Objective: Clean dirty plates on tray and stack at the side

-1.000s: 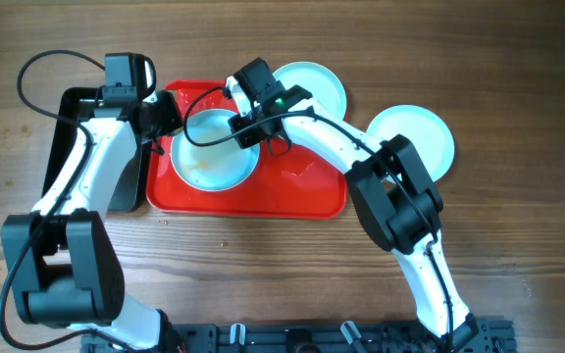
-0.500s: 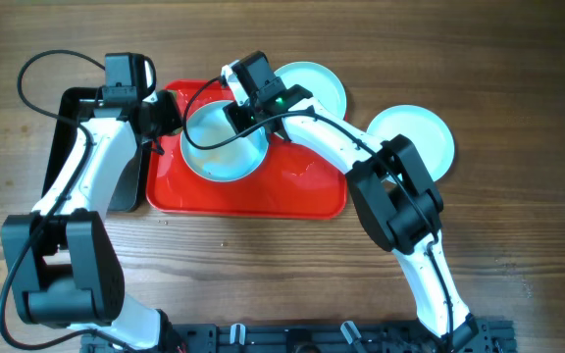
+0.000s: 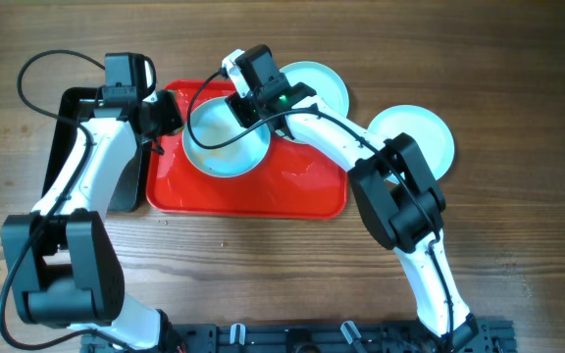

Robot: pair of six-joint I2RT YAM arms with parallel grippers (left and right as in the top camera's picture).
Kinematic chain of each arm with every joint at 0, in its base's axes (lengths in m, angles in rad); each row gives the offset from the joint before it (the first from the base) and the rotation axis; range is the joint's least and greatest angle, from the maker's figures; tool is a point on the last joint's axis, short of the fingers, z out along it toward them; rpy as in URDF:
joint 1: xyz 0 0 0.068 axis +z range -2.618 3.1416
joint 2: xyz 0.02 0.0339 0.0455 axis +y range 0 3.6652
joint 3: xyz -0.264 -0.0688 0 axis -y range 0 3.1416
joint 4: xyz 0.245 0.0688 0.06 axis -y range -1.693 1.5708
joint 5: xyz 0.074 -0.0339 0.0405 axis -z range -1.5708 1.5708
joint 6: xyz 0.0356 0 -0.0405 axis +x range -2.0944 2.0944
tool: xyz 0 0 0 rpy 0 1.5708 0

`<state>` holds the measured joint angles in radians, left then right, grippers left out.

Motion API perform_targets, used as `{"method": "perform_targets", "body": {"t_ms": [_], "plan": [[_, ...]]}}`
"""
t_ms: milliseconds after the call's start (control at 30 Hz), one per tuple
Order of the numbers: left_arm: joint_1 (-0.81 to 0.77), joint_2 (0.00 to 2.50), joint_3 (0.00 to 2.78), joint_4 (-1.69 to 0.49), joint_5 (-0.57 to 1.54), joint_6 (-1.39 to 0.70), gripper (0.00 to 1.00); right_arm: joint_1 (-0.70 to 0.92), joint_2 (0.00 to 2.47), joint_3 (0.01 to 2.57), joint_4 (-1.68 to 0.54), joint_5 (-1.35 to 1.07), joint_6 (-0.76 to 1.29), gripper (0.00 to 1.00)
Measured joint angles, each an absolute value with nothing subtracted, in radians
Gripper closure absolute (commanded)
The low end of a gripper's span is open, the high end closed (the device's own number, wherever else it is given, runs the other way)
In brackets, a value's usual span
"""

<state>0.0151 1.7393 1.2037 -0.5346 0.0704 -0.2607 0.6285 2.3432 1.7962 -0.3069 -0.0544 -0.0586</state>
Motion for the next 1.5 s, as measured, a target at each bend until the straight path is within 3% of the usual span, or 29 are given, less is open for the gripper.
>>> {"method": "perform_targets", "body": {"t_ms": [133,367,600,767,900,1367,1500], "plan": [[0.015,1.739,1.204,-0.535,0.07,-0.261,0.96,0.627,2.343,1.796,-0.328,-0.055,-0.051,0.62],[0.015,1.739,1.204,-0.535,0.07,-0.261,0.96,0.627,2.343,1.795,-0.381,-0.071,-0.018,0.64],[0.015,1.739,1.204,-0.538,0.07,-0.26,0.96,0.627,2.347,1.795,-0.504,-0.123,0.12,0.96],[0.015,1.739,1.204,-0.539,0.07,-0.261,0.96,0.628,2.347,1.806,-0.601,-0.163,0.48,0.96],[0.015,1.74,1.204,-0.589,0.074,-0.26,0.96,0.628,2.347,1.807,-0.613,-0.169,0.656,0.96],[-0.022,1.935,1.182,-0.489,0.081,-0.258,0.96,0.628,2.347,1.807,-0.606,-0.183,0.695,0.96],[0.004,1.949,1.186,-0.506,0.318,-0.065,0.96,0.625,2.347,1.807,-0.606,-0.179,0.694,0.96]]}}
